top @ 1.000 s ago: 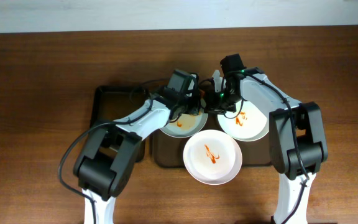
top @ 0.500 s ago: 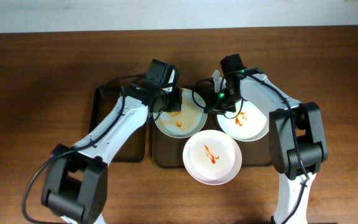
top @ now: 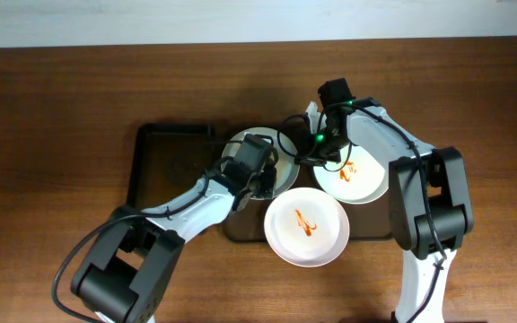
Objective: Clean dirty plates on tray and stack at the side
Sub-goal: 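Scrub the tilted plate's sauce with the sponge in the left gripper, then return the sponge to the black tray with the left gripper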
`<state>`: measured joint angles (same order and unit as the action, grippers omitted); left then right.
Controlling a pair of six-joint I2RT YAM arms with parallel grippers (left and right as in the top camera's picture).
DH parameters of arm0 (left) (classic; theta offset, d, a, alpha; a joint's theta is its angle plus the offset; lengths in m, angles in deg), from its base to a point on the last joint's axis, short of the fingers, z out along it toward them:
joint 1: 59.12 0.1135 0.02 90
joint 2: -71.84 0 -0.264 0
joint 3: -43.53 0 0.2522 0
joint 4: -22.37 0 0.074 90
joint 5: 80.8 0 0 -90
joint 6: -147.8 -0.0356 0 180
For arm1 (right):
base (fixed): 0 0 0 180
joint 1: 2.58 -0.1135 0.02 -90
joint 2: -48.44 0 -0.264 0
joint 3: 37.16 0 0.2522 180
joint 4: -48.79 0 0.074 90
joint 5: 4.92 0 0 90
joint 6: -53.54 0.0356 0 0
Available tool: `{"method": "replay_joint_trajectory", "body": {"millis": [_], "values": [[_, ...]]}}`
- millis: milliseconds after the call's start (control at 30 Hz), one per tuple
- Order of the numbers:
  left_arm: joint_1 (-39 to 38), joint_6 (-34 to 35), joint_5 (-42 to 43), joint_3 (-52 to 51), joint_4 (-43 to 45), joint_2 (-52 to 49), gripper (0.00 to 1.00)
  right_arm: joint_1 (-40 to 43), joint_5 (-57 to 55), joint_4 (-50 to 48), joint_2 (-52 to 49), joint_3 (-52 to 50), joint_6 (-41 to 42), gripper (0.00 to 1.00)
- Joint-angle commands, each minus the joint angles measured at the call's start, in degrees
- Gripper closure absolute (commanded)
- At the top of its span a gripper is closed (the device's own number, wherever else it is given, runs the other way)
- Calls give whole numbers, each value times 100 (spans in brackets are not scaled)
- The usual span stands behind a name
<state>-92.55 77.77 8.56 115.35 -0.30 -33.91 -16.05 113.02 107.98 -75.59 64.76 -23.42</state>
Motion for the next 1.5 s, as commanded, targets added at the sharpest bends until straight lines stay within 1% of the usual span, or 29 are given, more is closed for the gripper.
{"method": "replay_joint_trajectory", "body": {"millis": [0,67,167,267,367,433,500,533,600,633,667,700,733,767,800,833,867,900,933,967,1033,1067,1133,1200,1267,1300,1333,1433,1467], "values": [[-35,-31,-94,-361,474,-42,100,0,208,11,-9,4,-57,96],[-35,-28,-546,-457,577,-76,100,0,208,11,-9,4,-57,96],[-33,-28,-584,-457,857,-437,100,0,208,15,-9,4,-57,96],[-13,-28,-721,-457,1412,-494,100,0,208,13,-9,4,-57,96],[-11,-33,-1569,-457,1556,-494,100,0,208,15,-9,4,-57,96],[-11,-341,-1808,-457,1945,-494,100,0,208,15,-9,4,-57,96],[-11,-680,-1805,-409,2769,-481,100,0,208,20,-9,4,-57,96],[-11,-684,-1801,-278,2791,-411,100,0,208,20,-9,4,-57,96],[11,-682,-1799,92,2050,26,100,0,208,17,-9,4,-57,96],[68,-680,-1711,350,1362,319,100,0,208,17,-9,4,-57,96],[221,-678,-1335,629,603,577,100,0,208,17,-9,4,-57,94],[420,-678,-968,903,-94,780,99,0,208,17,-9,4,-57,87],[793,-678,-581,1287,-1073,1027,98,0,208,17,-9,4,-57,77],[1117,-680,-372,1532,-1665,1152,98,0,208,17,-9,4,-57,69],[1685,-682,-295,1810,-2636,1259,95,0,208,17,-9,4,-57,58],[2013,-684,-234,1816,-3101,1257,96,0,205,15,-9,4,-57,54],[2312,-960,-188,1788,-3571,1182,100,0,205,-7,-9,4,-57,54],[2535,-1276,-188,1788,-3840,1036,97,0,205,4,-9,57,-55,54],[2712,-1530,-188,1788,-3956,850,92,0,184,90,-9,138,-55,54],[2824,-1582,-188,1788,-3971,726,89,0,101,162,-9,164,-57,54],[3010,-1690,-192,1788,-3956,516,89,-55,-431,289,-9,168,-55,54],[3180,-1703,-188,1788,-3956,221,89,-210,-1003,317,-9,181,-57,54],[3200,-1703,-184,1788,-3921,-48,89,-398,-1403,310,-9,181,-57,54],[3200,-1703,-190,1788,-3729,-289,85,-608,-1729,214,-9,181,-59,54],[3200,-1703,-190,1788,-3657,-354,76,-638,-1727,166,-9,201,-57,54],[3202,-1703,-210,1788,-3635,-354,68,-638,-1722,199,-9,302,-57,55],[3202,-1703,-210,1788,-3624,-354,52,-638,-1725,238,-9,341,-57,54],[3202,-1700,-199,1915,-3595,-352,43,-638,-1727,254,-9,341,-57,55],[3202,-1700,-164,2184,-3777,-341,36,-640,-1727,256,-9,341,-57,61]]}}
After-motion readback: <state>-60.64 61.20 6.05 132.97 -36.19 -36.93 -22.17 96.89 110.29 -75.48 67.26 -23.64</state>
